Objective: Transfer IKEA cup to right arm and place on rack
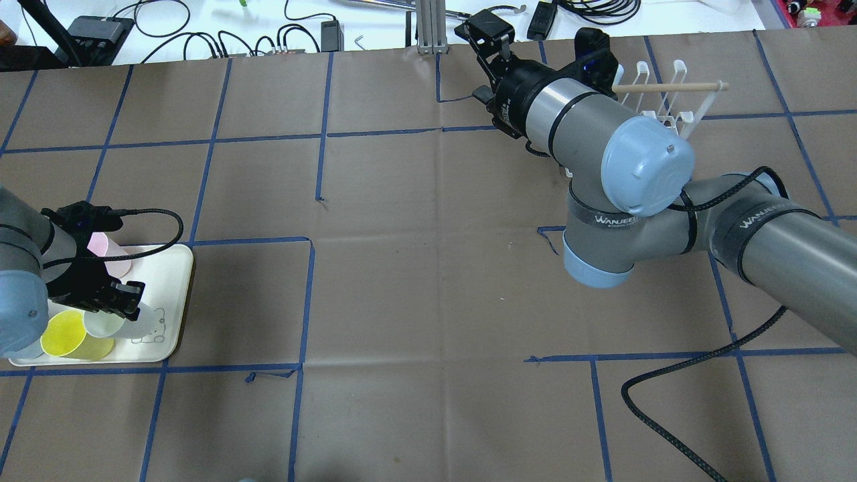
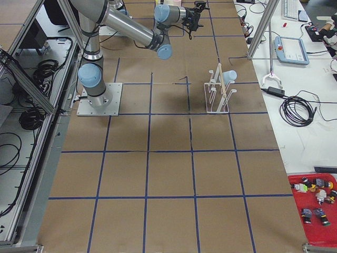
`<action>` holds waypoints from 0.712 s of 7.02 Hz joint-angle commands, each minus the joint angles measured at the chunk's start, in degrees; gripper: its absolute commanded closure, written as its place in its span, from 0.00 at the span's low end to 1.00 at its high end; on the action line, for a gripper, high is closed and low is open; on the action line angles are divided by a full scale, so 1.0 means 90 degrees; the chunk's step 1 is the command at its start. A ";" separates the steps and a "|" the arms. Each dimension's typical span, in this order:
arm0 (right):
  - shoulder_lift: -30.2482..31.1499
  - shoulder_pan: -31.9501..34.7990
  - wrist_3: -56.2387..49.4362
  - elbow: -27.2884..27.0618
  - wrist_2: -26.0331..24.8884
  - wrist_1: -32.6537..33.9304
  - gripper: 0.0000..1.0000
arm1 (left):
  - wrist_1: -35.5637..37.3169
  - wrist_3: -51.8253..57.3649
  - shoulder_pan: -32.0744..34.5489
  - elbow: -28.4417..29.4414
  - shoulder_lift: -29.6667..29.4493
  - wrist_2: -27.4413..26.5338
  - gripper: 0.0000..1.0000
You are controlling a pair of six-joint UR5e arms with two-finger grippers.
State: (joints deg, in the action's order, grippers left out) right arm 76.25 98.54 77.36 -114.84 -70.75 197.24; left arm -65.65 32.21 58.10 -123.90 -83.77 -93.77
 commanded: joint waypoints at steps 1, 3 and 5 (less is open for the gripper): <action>-0.0006 -0.0002 -0.0002 0.0007 -0.0001 -0.0012 0.00 | -0.1593 -0.0111 0.0058 0.1483 0.0158 0.0058 1.00; -0.0005 -0.0002 -0.0002 0.0026 -0.0001 -0.0012 0.00 | -0.2497 -0.0083 0.0078 0.2746 -0.0036 0.0397 1.00; -0.0005 -0.0002 -0.0002 0.0017 -0.0001 -0.0012 0.00 | -0.2336 0.0015 0.0515 0.3082 -0.0223 0.0893 1.00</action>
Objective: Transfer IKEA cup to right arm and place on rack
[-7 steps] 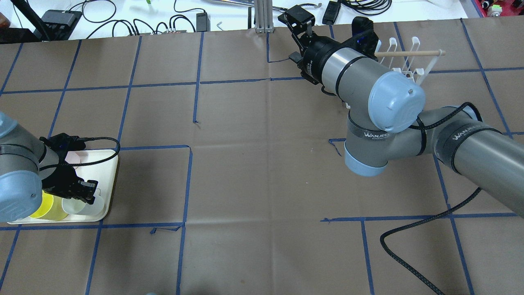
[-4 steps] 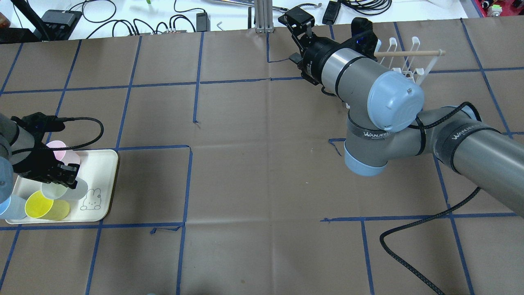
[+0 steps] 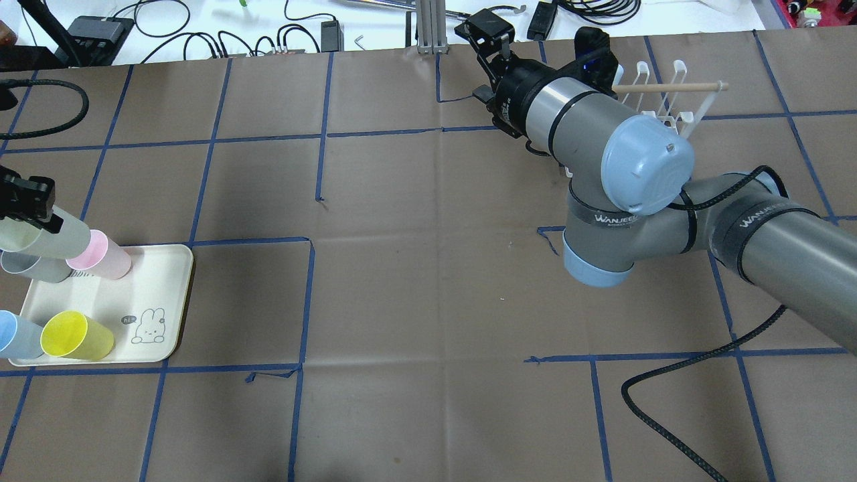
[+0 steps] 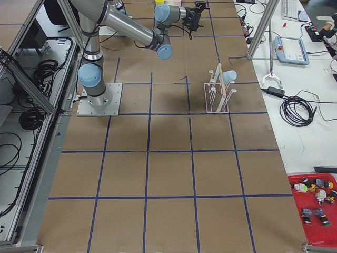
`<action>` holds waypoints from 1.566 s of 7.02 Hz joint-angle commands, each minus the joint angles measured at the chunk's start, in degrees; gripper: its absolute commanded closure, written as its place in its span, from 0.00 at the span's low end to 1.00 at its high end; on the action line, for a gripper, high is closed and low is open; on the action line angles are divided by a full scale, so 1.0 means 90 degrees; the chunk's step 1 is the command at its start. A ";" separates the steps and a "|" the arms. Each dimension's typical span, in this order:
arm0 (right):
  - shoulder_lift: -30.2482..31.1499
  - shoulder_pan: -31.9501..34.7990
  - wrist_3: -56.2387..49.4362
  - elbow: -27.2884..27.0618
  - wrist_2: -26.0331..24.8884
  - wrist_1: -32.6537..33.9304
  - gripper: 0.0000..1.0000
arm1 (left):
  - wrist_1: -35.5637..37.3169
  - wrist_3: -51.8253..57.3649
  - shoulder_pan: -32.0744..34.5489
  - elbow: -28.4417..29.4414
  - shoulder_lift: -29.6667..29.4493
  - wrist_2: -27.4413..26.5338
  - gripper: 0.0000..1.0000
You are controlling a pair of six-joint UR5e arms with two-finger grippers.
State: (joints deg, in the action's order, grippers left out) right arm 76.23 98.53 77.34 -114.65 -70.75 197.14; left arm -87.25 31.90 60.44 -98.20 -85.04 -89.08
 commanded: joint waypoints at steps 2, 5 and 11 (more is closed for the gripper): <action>-0.0013 0.0000 0.0000 -0.0015 0.0000 0.0000 0.00 | 0.1106 0.0205 0.0413 0.0208 -0.0122 0.1696 1.00; 0.0026 -0.0010 -0.0019 -0.0005 0.0387 0.0000 0.00 | 0.3154 0.0254 0.0462 0.0052 -0.0715 0.3914 1.00; -0.0032 0.0000 -0.0020 -0.0054 0.0390 0.0000 0.00 | 0.7471 0.0586 0.1096 -0.0640 -0.2347 0.6934 0.96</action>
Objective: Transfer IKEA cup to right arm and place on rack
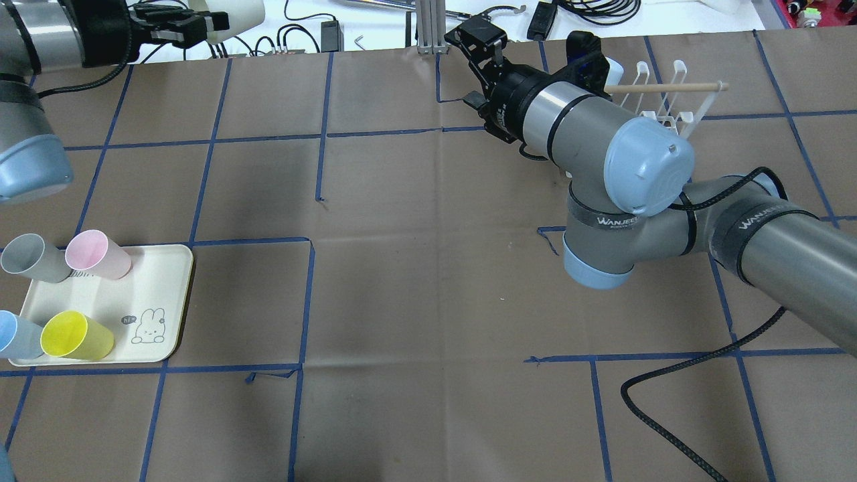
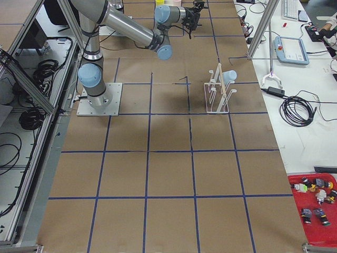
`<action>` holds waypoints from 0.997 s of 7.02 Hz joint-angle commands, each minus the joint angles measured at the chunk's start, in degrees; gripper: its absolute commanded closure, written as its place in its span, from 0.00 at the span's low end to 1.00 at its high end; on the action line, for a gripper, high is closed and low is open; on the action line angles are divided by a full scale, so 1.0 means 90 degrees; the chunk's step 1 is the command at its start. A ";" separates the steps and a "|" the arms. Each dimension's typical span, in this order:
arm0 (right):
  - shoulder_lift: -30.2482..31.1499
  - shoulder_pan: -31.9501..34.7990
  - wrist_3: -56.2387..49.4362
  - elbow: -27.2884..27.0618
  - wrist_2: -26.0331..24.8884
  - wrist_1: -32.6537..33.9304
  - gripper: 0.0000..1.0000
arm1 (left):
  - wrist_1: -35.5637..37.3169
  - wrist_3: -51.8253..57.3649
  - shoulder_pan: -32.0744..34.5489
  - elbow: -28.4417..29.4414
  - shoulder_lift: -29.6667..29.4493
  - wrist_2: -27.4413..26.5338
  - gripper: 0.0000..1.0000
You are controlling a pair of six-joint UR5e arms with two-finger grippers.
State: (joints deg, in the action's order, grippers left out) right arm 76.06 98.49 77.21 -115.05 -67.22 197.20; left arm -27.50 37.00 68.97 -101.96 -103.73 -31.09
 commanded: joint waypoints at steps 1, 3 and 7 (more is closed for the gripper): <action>-0.0033 0.0004 0.0015 -0.0029 0.0037 -0.0007 0.00 | 0.1719 0.0010 0.0188 -0.0688 -0.0339 0.0544 0.96; -0.0013 0.0014 0.0064 -0.0273 0.0106 0.0022 0.00 | 0.3255 -0.0078 0.0499 -0.1666 -0.0320 0.0544 0.96; -0.0062 0.0141 0.1255 -0.0206 0.0116 -0.0007 0.00 | 0.3651 -0.0079 0.1213 -0.1884 -0.0329 0.0525 0.95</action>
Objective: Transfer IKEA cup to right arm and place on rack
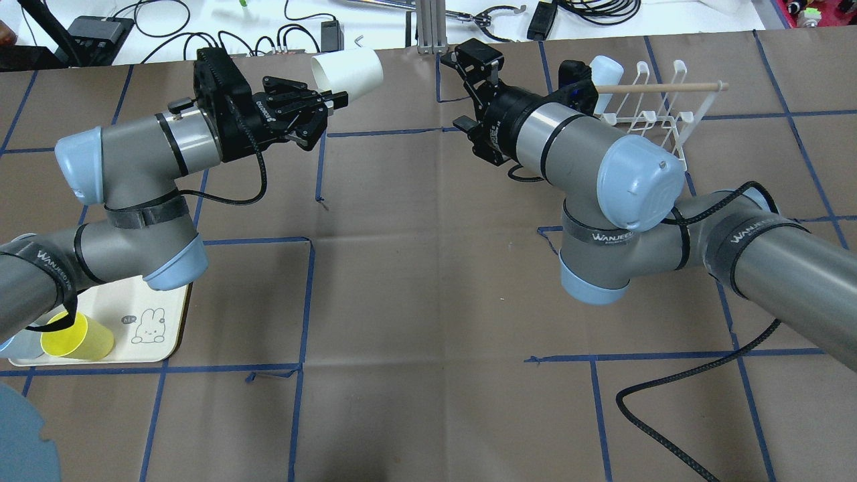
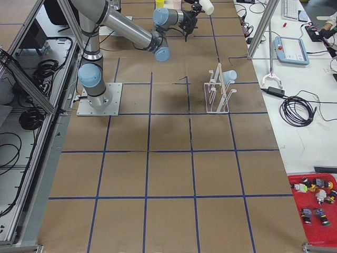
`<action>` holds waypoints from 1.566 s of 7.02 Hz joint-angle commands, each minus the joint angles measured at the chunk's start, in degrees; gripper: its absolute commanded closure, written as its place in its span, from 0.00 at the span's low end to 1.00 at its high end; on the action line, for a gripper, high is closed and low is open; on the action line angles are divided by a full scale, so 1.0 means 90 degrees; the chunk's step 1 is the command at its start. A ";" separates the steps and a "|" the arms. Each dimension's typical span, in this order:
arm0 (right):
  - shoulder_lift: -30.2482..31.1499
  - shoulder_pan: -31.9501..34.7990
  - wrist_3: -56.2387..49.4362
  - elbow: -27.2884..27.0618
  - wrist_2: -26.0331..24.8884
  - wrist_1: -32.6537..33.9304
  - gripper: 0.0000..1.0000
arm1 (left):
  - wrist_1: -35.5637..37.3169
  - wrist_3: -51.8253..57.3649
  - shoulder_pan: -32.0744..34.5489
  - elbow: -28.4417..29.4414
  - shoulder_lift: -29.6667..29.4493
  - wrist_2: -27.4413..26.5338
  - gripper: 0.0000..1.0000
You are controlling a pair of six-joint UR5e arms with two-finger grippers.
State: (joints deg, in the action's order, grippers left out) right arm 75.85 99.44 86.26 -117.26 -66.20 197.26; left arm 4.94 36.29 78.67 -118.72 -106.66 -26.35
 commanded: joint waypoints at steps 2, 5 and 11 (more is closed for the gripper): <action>-0.0272 0.0258 0.0308 0.0147 -0.0008 0.0035 0.00 | 0.0047 -0.0009 0.0185 -0.0031 0.0015 0.0008 0.91; -0.0672 0.0562 0.0492 0.0791 -0.0106 -0.0004 0.01 | 0.0057 0.0001 0.0272 -0.0236 0.0113 0.0008 0.91; -0.1025 0.0592 0.0640 0.1046 -0.0096 -0.0004 0.01 | 0.0096 -0.0067 0.0371 -0.0207 0.0123 -0.0002 0.90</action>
State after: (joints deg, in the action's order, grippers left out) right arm 67.05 104.76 92.05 -107.99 -67.06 197.23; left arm 5.79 35.95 82.00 -120.65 -105.57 -26.37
